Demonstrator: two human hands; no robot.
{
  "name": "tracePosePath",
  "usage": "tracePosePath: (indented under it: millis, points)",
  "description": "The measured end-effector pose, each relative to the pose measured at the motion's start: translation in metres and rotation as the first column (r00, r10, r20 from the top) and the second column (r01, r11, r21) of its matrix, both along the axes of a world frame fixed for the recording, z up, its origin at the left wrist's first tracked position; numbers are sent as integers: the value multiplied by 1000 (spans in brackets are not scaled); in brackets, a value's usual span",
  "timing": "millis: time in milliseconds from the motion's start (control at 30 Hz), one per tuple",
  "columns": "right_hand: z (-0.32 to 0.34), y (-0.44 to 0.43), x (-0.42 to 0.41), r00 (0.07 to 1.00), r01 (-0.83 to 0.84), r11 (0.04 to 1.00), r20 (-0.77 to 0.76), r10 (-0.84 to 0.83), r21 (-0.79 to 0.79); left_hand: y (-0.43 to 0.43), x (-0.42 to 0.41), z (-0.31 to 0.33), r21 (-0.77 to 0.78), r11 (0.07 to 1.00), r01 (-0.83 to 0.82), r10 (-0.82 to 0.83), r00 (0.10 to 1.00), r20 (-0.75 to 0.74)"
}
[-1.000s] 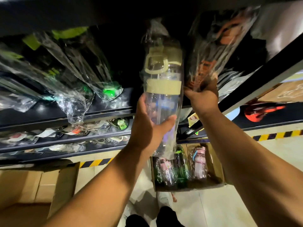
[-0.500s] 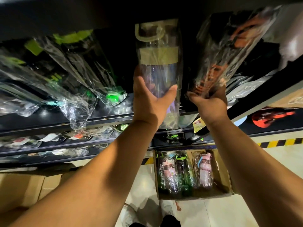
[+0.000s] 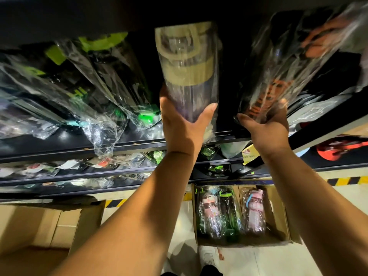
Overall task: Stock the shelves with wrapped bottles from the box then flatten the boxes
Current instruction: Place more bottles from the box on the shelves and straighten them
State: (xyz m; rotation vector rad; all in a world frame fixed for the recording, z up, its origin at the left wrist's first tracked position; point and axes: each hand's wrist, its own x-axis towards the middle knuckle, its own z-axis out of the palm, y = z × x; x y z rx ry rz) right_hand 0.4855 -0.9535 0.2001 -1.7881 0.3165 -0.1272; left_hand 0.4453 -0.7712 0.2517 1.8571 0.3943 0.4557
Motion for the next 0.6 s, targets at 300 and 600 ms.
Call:
tracePosePath:
  millis: [300,600]
  points:
    - [5,4,-1,1000,4,1000,17,-4,-14,15,-18,-25,78,991,107,-98,989,-106]
    - [8,15,-2,999,-5,997,-33,2,-77,19,7,-19,-13,1000,10,-12,982,-190]
